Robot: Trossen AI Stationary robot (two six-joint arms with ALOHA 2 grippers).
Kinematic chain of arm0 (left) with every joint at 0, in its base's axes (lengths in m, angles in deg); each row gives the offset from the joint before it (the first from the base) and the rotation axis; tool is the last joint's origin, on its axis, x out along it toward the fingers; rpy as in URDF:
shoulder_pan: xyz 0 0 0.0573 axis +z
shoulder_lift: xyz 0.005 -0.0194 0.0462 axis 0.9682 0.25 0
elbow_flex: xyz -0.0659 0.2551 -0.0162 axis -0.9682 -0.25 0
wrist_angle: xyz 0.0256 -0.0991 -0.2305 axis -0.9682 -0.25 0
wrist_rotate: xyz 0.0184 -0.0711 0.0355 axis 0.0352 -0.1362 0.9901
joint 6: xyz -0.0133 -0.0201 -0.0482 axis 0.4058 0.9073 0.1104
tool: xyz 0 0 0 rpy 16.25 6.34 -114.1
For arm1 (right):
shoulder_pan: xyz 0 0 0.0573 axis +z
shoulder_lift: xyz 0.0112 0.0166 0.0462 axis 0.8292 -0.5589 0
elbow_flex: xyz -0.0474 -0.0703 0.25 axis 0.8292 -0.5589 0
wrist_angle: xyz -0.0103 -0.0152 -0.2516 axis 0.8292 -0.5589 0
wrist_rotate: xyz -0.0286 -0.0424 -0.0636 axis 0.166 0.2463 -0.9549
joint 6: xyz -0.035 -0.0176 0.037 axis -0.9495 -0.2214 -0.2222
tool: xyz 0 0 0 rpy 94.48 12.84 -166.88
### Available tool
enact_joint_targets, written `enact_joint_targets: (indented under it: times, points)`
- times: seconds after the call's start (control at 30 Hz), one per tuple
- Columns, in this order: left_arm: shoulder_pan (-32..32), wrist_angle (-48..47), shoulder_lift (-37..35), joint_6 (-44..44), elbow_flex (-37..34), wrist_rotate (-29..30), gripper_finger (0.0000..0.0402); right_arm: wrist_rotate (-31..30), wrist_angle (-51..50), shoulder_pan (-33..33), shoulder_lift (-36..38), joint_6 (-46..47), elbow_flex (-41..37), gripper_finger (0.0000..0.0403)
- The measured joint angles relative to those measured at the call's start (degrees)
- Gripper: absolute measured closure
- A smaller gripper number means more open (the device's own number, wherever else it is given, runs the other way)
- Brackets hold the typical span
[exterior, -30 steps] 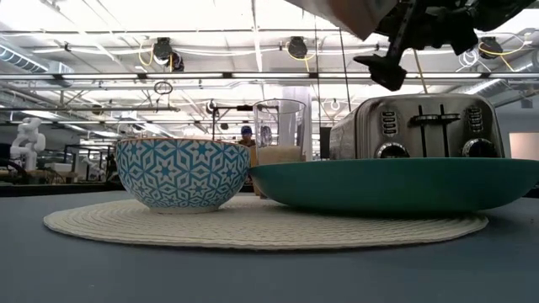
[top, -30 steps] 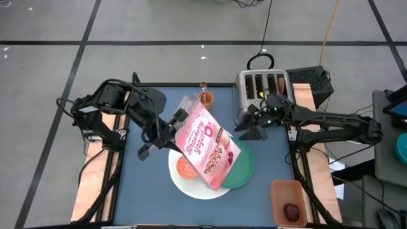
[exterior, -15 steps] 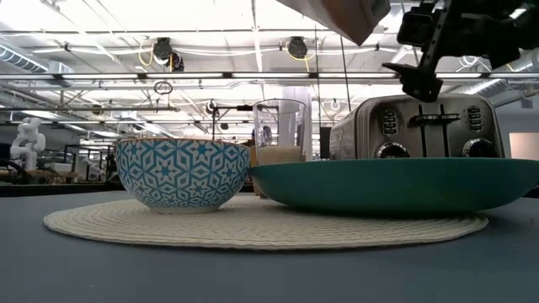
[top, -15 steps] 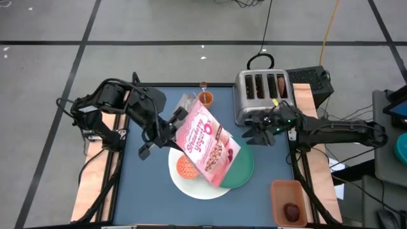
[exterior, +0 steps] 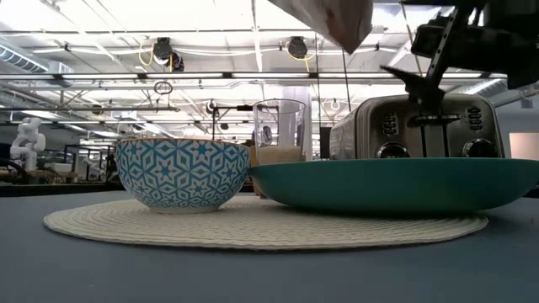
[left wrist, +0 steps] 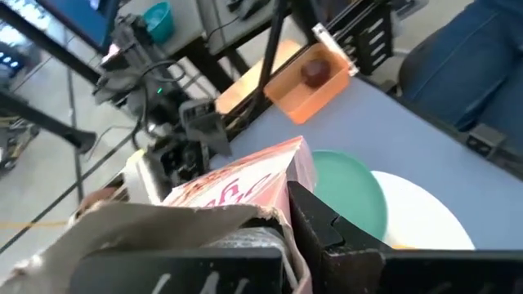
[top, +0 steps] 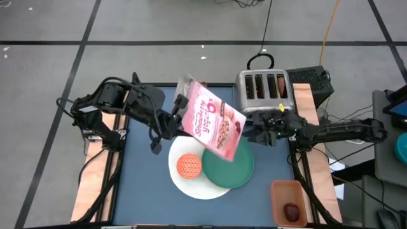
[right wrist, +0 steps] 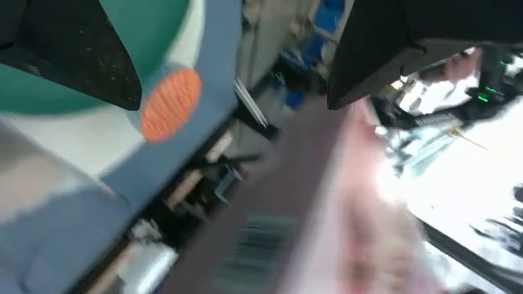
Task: Arrange a breakfast setting
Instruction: Pour the cereal into the orange bowl
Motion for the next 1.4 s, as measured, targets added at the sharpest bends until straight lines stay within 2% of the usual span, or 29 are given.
enact_joint_targets:
  times: [0.1,0.33,0.53,1.07,1.3,1.4]
  points:
    - [0.02,0.75,0.0,-1.11,0.0,1.45,0.0401,-2.2,3.73,0.64,-0.06,0.31,-0.29,0.0018]
    - [0.24,3.45,0.0,-4.07,0.0,1.83,0.0401,-5.8,5.29,1.41,-1.58,1.5,-0.29,0.0018]
    - [0.31,3.3,0.0,-4.45,0.0,1.87,0.0401,-8.85,13.94,1.7,-5.5,1.5,-0.29,0.0018]
    - [0.24,5.97,-0.31,-5.97,0.11,1.82,0.0401,-9.17,28.74,1.7,-18.37,-1.94,2.13,0.0018]
    - [0.24,5.99,-0.31,-5.55,0.11,1.77,0.0401,-8.48,31.76,1.68,-20.0,-1.5,2.23,0.0018]
    - [0.24,6.01,-0.28,-5.51,0.11,1.4,0.0401,-5.73,32.42,1.66,-19.68,-1.28,2.23,0.0018]
